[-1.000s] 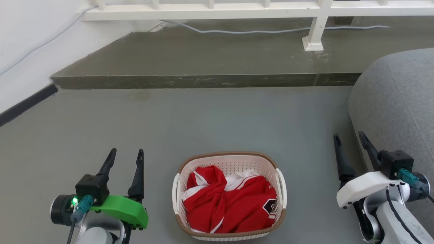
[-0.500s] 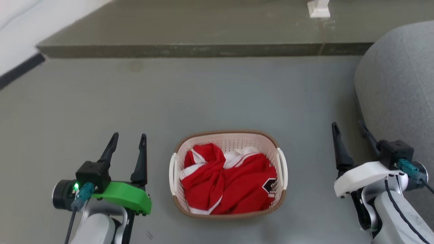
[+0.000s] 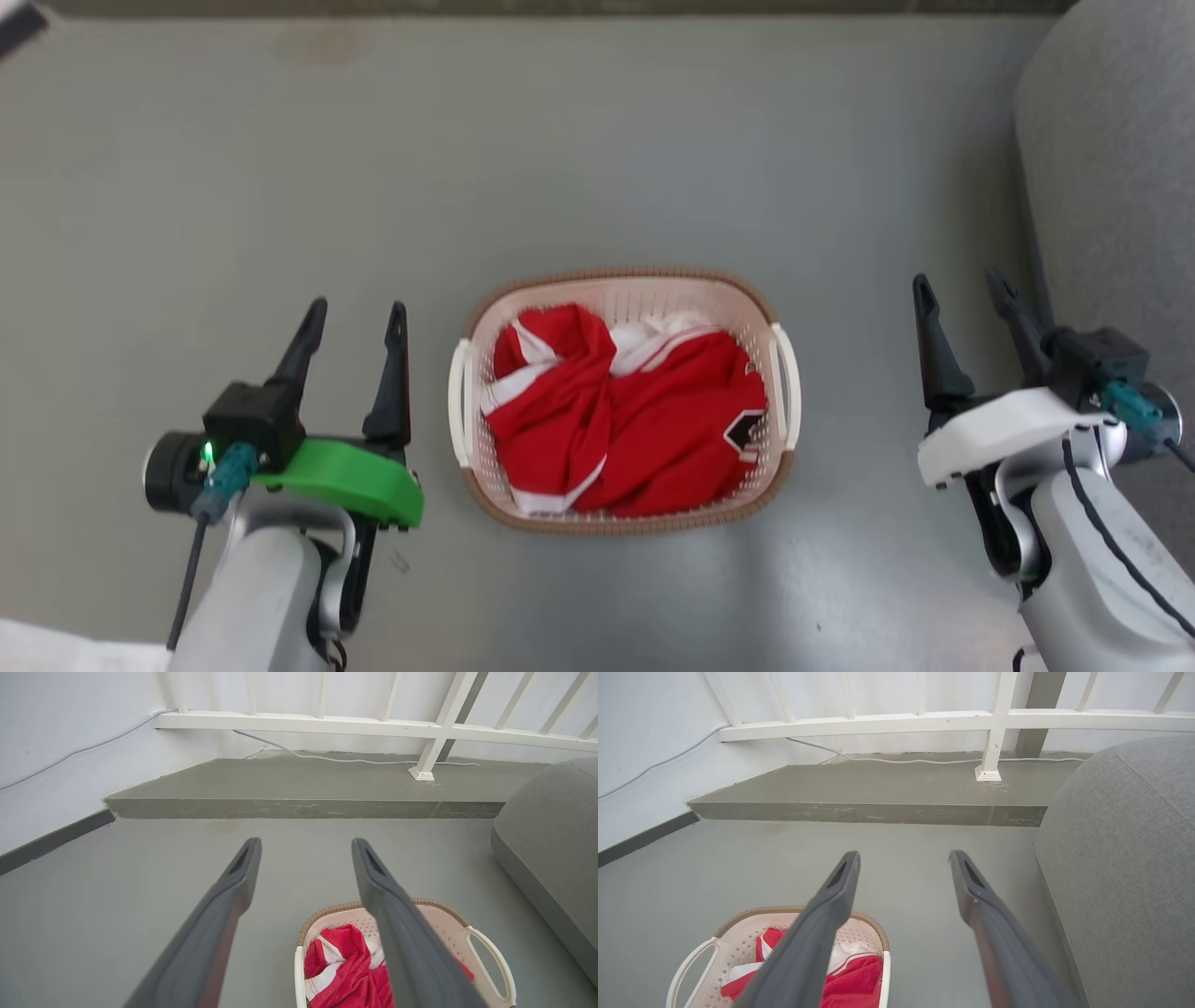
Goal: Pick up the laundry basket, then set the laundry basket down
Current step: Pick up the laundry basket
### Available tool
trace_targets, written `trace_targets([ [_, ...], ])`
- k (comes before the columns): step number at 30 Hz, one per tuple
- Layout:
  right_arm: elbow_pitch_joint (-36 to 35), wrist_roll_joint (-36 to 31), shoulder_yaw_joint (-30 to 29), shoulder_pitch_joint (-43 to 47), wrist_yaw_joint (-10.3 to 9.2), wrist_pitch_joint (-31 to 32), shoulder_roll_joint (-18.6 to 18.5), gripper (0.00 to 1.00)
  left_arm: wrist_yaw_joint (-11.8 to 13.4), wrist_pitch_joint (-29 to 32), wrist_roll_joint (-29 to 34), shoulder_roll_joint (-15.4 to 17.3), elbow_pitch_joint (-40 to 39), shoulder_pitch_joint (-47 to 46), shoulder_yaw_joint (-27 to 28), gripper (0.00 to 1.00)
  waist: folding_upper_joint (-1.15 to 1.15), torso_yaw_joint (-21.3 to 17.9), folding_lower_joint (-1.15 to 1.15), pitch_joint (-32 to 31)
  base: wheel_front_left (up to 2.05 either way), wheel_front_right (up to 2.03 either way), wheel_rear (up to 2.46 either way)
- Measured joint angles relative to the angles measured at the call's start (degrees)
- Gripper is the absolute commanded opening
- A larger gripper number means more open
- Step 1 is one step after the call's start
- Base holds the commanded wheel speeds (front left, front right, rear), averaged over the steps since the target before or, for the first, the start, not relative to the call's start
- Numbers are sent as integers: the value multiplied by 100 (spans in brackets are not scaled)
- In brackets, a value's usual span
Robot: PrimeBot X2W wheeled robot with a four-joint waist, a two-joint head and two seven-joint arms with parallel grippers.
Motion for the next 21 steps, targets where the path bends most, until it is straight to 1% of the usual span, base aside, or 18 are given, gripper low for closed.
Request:
trace_targets([
  [2,12,0,5,-90,1,8,1,100,-7,8,7,4,27,-119,-10,100,0,-2,0,162,0,0,0],
  [4,35,0,26,-198,54,27,1,100,-22,62,11,8,66,-229,-40,100,0,-4,0,323,0,0,0],
  [7,79,-2,54,-385,60,60,10,100,-90,146,7,7,177,-404,-55,100,0,-8,0,566,0,0,0],
  [9,130,-2,63,-525,66,89,18,100,-158,202,-11,5,247,-532,-56,100,0,-11,0,730,0,0,0],
  [11,224,-4,96,-762,122,159,41,100,-291,253,-143,-18,374,-815,-33,100,0,-16,0,975,0,0,0],
  [14,364,-23,192,-1072,203,236,77,100,-330,294,-202,-26,468,-1102,96,100,0,-22,1,1221,0,0,0],
  [21,845,-76,319,-1824,304,379,165,100,-614,475,-235,-16,1053,-1855,76,100,0,-58,1,1784,0,0,0],
])
